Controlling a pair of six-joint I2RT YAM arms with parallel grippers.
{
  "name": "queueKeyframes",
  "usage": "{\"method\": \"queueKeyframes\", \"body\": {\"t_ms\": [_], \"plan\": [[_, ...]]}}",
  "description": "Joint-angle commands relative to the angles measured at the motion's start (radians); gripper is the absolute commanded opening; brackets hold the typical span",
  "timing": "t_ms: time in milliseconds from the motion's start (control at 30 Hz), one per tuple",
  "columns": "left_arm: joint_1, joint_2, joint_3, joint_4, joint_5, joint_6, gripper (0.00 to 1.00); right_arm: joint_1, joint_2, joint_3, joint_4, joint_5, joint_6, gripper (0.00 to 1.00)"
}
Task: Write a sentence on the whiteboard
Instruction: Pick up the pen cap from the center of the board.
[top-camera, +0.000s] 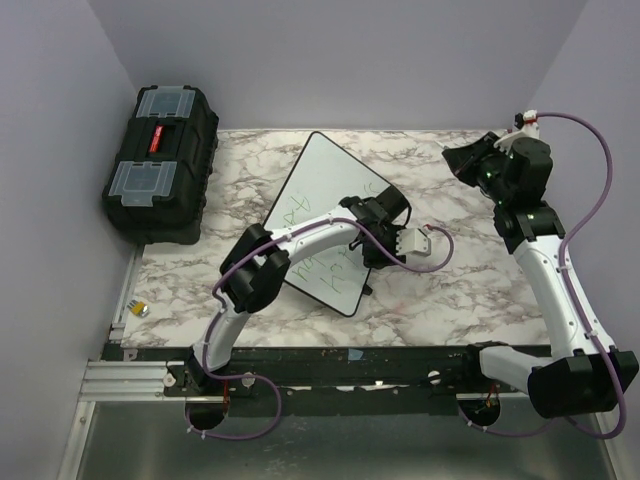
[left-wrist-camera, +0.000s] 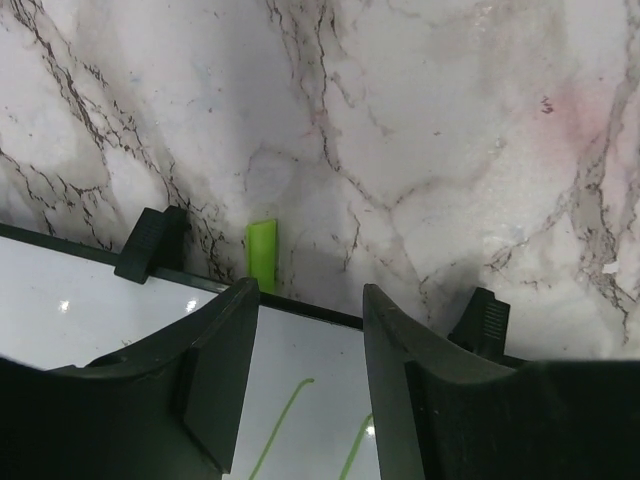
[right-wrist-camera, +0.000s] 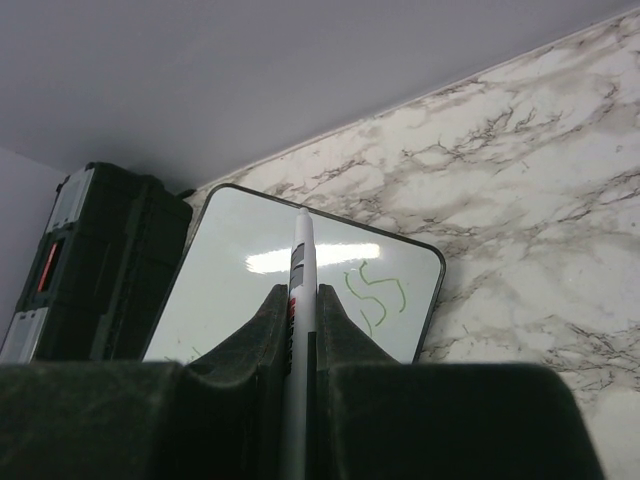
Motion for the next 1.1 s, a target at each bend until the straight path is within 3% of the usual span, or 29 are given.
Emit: {"method": "queueKeyframes", "body": {"t_ms": [0, 433, 600, 767, 900, 1067], "plan": [[-0.007, 0.068, 0.098, -0.087, -0.053, 0.016, 0.47, 0.002, -0.026, -0.02, 0.022, 0.002, -0.015, 0.01], [-0.018, 0.185, 0.2, -0.103, -0.152, -0.05, 0.53, 0.003, -0.039, -0.037, 0.037, -0.03, -0.015, 0.01], [-0.031, 0.236, 0.292, -0.182, -0.225, -0.091, 0.54, 0.003, -0.049, -0.039, 0.036, -0.047, -0.009, 0.01], [-0.041, 0.289, 0.397, -0.304, -0.199, -0.174, 0.54, 0.003, -0.061, -0.047, 0.032, -0.06, -0.006, 0.01], [-0.041, 0.286, 0.342, -0.277, -0.144, -0.23, 0.55, 0.003, -0.068, -0.052, 0.027, -0.066, -0.004, 0.01], [-0.041, 0.353, 0.321, -0.27, -0.2, -0.26, 0.53, 0.003, -0.072, -0.063, 0.026, -0.074, -0.004, 0.01]]}}
